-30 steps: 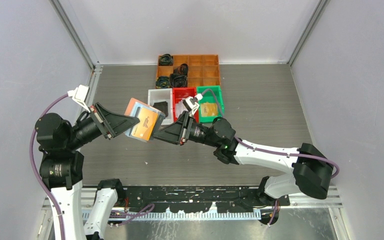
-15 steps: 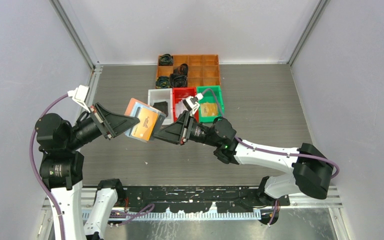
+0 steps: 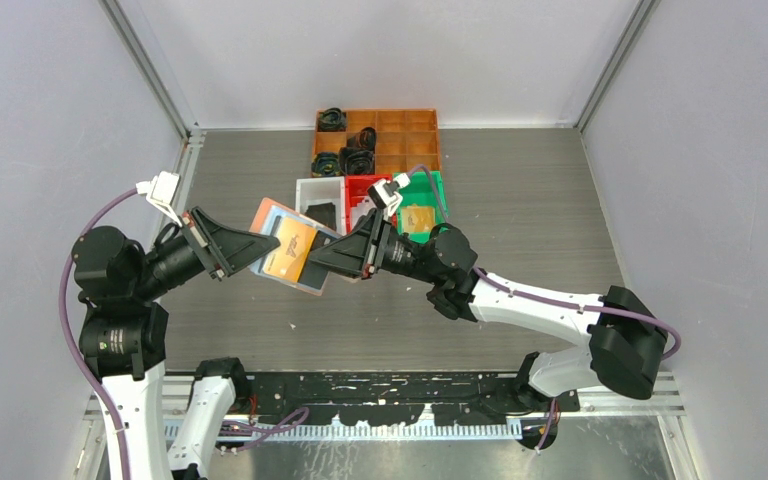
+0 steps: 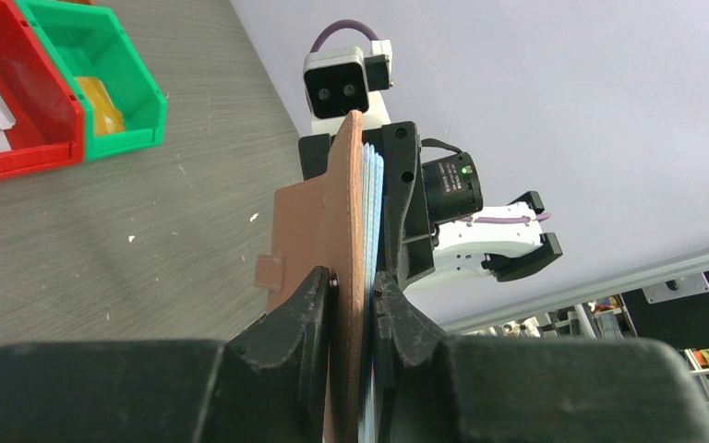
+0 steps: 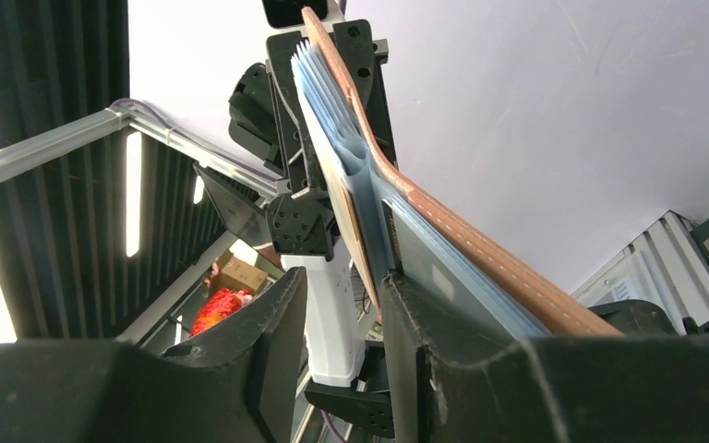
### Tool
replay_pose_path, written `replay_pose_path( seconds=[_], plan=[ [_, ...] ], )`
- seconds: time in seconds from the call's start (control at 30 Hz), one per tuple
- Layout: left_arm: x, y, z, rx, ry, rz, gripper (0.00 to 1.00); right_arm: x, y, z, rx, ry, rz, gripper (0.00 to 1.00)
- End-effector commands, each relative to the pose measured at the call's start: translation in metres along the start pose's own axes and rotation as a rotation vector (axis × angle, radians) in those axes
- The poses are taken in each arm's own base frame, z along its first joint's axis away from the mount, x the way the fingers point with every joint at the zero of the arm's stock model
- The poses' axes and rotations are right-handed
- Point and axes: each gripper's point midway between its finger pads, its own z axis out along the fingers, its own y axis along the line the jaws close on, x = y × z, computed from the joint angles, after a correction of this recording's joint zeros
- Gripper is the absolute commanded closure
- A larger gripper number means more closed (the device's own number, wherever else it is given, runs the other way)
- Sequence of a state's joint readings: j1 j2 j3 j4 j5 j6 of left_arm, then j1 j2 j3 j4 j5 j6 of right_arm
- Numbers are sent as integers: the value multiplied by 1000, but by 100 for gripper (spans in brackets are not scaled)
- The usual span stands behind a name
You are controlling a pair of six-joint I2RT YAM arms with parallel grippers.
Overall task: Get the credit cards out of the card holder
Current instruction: Remove the credit card from the card holder.
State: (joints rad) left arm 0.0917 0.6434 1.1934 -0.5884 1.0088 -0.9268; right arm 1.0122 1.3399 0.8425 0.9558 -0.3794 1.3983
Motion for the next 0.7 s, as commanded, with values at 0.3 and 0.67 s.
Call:
replay_pose_path(
  seconds=[0.3,0.67],
  plan=[
    [-3,-15,-5,33,-28,68,100,-8,20,12,-63,-6,-55,71],
    [-3,-1,-5,-31,-47,77,100,-10,16,6,37,-16,-150,90]
  ],
)
